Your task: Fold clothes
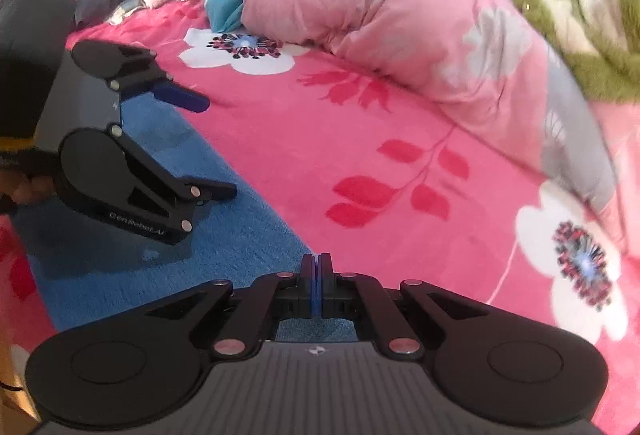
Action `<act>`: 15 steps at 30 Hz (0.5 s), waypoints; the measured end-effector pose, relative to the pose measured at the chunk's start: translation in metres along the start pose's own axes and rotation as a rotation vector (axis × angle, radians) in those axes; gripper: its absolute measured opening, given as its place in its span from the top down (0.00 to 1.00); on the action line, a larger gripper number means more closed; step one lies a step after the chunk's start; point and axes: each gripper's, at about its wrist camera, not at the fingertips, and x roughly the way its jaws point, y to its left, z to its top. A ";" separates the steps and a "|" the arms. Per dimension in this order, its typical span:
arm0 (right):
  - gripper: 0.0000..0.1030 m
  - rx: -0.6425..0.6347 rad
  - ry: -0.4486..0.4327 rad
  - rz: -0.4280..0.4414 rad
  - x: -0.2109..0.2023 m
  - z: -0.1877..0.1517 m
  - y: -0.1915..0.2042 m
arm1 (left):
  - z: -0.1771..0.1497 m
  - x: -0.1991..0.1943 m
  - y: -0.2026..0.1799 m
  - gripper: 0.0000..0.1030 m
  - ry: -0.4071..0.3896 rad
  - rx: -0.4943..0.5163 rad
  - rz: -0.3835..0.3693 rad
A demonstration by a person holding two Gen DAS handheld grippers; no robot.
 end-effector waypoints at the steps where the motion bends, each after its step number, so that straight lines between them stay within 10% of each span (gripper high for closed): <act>1: 1.00 -0.009 0.002 -0.010 0.004 -0.001 0.001 | 0.000 0.002 -0.001 0.20 0.002 0.001 0.002; 15: 0.97 0.154 -0.060 -0.022 0.018 -0.030 -0.018 | -0.005 0.011 -0.035 0.17 0.005 0.046 -0.067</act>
